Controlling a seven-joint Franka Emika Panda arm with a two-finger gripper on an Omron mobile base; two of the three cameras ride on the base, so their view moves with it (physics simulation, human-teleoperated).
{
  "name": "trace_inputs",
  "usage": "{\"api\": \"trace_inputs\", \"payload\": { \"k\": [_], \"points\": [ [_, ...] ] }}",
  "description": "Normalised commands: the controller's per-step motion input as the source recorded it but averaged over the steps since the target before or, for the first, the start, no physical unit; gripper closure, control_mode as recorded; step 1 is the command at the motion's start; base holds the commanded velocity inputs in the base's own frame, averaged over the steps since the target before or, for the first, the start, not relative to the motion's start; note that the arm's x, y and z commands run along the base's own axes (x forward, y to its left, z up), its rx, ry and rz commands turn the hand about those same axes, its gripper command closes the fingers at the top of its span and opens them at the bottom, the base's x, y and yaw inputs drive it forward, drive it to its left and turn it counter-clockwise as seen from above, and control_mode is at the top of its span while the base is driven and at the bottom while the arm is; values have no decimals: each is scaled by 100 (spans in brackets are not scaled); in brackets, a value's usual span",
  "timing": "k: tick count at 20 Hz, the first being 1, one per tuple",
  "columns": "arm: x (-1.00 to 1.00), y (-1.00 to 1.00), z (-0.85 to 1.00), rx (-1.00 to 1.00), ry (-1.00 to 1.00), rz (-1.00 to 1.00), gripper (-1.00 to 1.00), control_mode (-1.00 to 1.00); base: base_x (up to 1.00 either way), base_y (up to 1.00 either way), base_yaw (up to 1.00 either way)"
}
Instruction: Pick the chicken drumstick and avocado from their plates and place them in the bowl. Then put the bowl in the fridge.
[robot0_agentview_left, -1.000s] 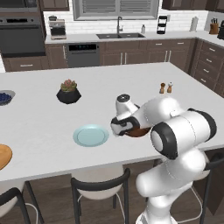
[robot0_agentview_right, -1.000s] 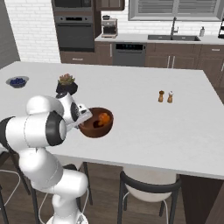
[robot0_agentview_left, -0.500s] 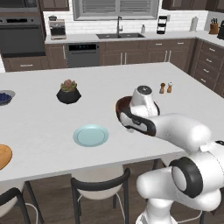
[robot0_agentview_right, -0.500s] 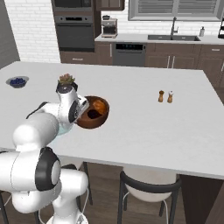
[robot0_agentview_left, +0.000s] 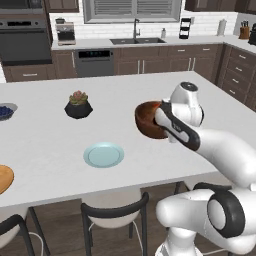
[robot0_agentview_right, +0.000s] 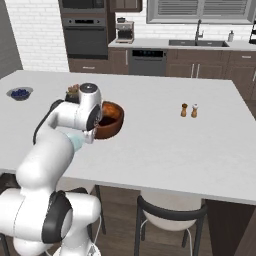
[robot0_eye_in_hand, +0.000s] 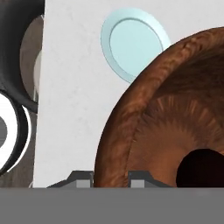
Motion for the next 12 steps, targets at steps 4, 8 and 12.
{"api": "trace_inputs", "payload": {
  "k": [4, 8, 12],
  "points": [
    [-52, -1, 15, -34, -2, 9, 100, -100, 0, 0, 0],
    [-100, -35, 0, 0, -21, -15, 100, -100, 0, 0, 0],
    [-100, -6, 4, 0, -22, -3, 100, -100, 0, 0, 0]
  ]
}}
